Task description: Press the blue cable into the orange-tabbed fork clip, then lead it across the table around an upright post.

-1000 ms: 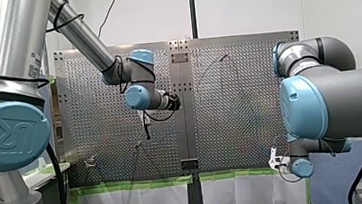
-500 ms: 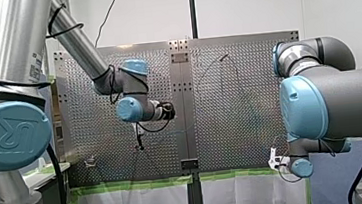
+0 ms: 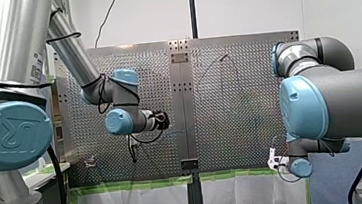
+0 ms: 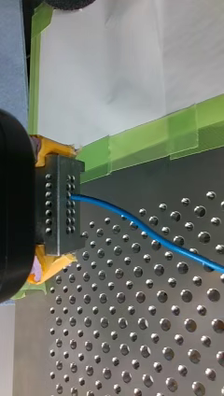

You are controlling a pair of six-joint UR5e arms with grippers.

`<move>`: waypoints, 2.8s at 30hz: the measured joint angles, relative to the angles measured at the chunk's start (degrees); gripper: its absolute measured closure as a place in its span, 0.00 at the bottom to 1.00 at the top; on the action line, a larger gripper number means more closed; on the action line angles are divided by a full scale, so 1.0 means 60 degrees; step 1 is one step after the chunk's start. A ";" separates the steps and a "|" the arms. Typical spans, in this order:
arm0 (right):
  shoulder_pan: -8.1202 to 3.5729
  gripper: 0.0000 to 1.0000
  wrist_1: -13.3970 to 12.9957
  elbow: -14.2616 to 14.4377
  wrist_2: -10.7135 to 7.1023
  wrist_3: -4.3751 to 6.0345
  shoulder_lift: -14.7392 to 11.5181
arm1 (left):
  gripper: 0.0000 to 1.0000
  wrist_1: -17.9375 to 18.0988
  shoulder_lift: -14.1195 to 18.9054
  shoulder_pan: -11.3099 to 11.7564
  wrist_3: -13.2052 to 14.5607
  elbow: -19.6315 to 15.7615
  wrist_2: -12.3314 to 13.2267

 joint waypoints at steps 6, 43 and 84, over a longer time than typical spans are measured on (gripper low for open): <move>-0.0012 1.00 0.0000 0.0001 -0.0006 0.0000 0.0000 | 0.00 0.0484 -0.0001 0.0092 -0.0081 -0.0487 0.0187; -0.0026 1.00 0.0000 0.0001 -0.0002 0.0000 -0.0002 | 0.00 0.0772 -0.0001 0.0180 0.0065 -0.0772 0.0232; -0.0027 1.00 0.0000 0.0000 -0.0002 0.0000 -0.0001 | 0.00 0.0772 -0.0001 0.0180 0.0065 -0.0772 0.0232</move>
